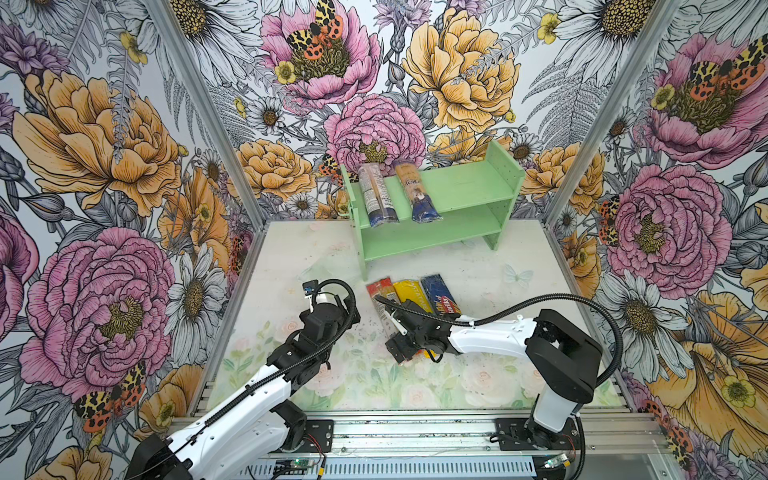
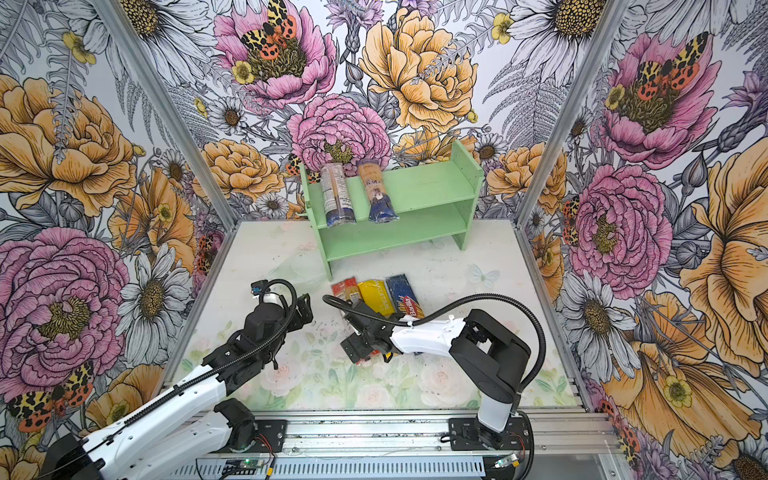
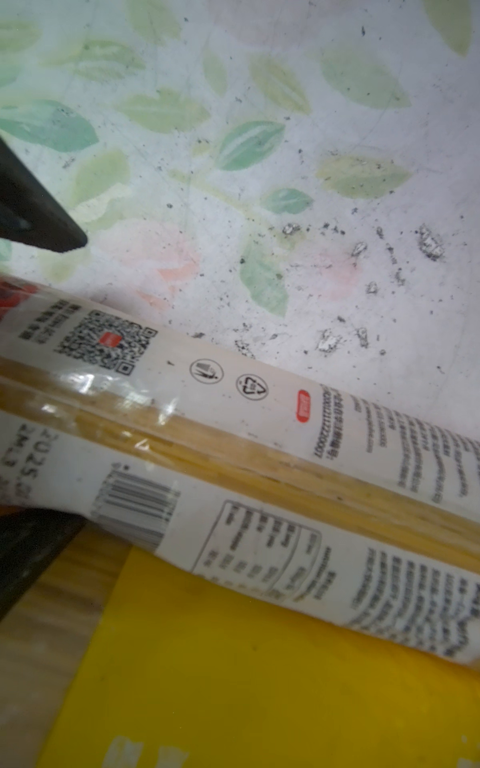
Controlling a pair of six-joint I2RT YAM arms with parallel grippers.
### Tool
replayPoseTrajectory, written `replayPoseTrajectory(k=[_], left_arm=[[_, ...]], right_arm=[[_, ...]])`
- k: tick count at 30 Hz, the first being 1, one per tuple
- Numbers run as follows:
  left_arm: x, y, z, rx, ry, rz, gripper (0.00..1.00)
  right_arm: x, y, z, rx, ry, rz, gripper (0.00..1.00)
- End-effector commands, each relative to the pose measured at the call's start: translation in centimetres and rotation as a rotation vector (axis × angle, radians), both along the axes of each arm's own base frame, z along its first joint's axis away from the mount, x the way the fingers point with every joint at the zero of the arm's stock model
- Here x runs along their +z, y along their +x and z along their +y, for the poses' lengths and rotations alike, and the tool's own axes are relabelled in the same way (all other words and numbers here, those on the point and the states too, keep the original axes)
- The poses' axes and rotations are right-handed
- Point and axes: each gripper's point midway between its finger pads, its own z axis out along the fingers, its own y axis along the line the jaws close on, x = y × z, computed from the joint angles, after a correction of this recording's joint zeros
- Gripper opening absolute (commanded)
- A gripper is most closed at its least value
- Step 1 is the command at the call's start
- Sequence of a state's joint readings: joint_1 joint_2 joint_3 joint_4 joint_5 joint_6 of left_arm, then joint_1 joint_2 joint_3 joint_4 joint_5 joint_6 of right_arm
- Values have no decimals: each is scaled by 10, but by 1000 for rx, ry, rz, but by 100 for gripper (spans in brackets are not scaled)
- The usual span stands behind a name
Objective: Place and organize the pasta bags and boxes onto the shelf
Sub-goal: 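Lower the right gripper onto the red-and-white spaghetti bag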
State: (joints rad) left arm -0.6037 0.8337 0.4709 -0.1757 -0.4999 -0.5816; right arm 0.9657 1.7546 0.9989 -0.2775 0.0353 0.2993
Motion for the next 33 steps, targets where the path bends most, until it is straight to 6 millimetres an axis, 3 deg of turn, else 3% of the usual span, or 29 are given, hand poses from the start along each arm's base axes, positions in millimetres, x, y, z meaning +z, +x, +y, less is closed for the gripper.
replayPoseTrajectory(k=[1,27,33], left_arm=[[-4,-3,5,17,-26,-2,99],[-13,-8,9,30,-47,-1,99],[-14,-8,10,33,-46,1,99]], right_arm=[[-2,3,9,-10,17,-17,95],[-18,7,3,-74,-58,-63,93],[-19,8,3,-77,-63,-67,86]])
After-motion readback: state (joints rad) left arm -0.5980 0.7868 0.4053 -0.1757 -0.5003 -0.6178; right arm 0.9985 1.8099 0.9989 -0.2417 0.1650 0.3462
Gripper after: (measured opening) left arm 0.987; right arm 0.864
